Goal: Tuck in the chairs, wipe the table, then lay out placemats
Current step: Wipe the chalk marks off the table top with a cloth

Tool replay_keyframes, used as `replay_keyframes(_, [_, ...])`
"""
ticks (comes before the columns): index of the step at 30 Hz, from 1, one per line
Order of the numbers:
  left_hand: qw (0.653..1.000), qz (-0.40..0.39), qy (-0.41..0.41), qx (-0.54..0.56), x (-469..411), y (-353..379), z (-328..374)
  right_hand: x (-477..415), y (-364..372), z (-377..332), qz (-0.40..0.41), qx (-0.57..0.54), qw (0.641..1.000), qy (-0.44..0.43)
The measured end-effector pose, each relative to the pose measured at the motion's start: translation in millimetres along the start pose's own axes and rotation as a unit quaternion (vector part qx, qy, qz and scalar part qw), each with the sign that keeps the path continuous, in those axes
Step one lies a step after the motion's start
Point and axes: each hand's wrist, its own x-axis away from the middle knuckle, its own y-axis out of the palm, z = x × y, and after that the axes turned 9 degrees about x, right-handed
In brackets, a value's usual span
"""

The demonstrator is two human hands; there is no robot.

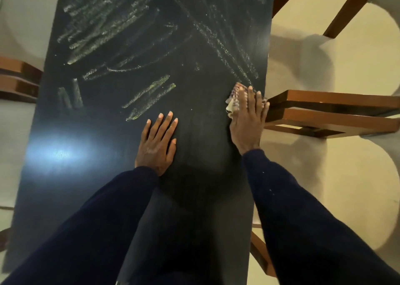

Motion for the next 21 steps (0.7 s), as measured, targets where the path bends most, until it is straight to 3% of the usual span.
replay_keyframes(2, [1.0,-0.002,0.002,-0.002,0,0,0,-12,3,-29,0.0,-0.008,1.0,-0.021])
replay_keyframes(5, [1.0,-0.003,-0.001,0.005,0,0,-1,0,5,-59,0.003,-0.032,0.992,-0.126])
replay_keyframes(10, [0.999,0.007,-0.001,0.031,0,0,-1,56,2,-15,-0.027,-0.035,0.945,-0.325])
replay_keyframes(13, [0.999,0.011,-0.003,0.038,0,0,-2,55,1,29,-0.028,-0.016,0.96,-0.278])
replay_keyframes(18, [0.999,0.013,0.001,0.034,1,-1,-3,9,-1,-7,-0.004,0.001,1.0,-0.025])
replay_keyframes(21, [0.999,0.017,0.006,0.035,0,-1,-2,-4,3,-59,0.006,-0.006,0.998,-0.06])
